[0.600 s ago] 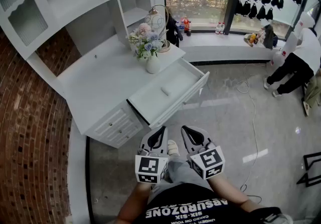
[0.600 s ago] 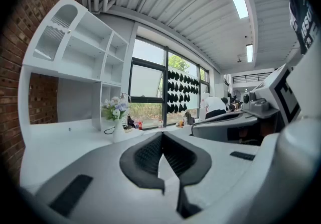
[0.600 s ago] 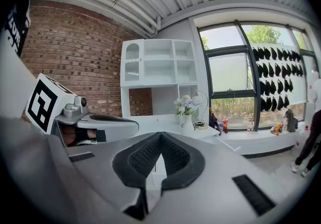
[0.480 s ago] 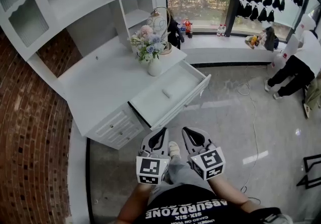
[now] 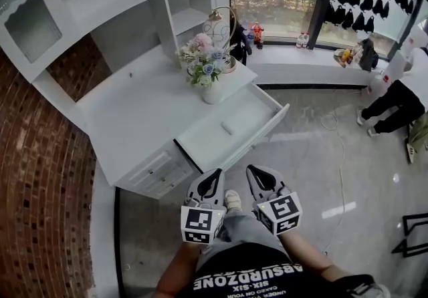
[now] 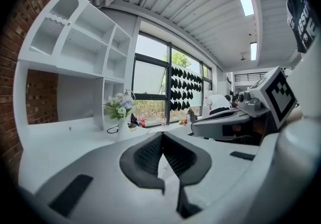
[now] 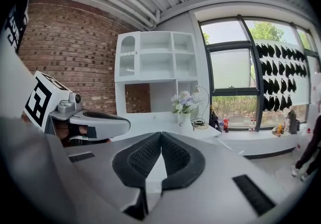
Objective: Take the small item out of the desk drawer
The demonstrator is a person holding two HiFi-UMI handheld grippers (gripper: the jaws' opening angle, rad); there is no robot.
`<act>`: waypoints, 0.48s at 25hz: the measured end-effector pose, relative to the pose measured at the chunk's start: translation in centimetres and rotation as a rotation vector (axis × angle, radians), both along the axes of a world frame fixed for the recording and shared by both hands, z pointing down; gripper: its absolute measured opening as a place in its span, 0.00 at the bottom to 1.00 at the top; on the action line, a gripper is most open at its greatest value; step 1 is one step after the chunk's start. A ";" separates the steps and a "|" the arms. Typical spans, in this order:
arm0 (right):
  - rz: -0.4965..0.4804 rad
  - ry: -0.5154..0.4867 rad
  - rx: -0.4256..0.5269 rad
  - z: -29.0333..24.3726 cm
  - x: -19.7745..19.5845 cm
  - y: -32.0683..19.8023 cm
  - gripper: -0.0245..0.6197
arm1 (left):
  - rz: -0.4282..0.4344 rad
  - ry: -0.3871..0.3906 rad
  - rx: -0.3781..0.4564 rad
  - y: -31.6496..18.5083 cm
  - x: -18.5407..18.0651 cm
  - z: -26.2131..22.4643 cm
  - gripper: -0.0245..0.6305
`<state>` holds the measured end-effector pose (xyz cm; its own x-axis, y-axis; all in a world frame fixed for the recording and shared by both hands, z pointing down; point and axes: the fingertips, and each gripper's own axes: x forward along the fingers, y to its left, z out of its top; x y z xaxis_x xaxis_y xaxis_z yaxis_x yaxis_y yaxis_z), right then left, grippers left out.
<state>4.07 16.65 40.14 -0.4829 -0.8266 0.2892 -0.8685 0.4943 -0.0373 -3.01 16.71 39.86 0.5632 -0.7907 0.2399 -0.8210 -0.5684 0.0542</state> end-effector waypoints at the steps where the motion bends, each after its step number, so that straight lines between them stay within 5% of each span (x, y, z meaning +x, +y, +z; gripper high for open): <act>1: 0.000 0.004 -0.002 0.0 0.0 -0.7 0.04 | -0.003 -0.006 -0.001 -0.7 -0.1 0.1 0.04; 12: -0.039 0.001 -0.003 -0.7 -0.2 -8.2 0.04 | -0.023 -0.019 -0.007 -7.6 -0.4 0.3 0.04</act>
<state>3.88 8.42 39.42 -0.5144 -0.8062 0.2922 -0.8486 0.5277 -0.0381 -3.39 9.09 40.18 0.5404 -0.8015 0.2560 -0.8346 -0.5492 0.0423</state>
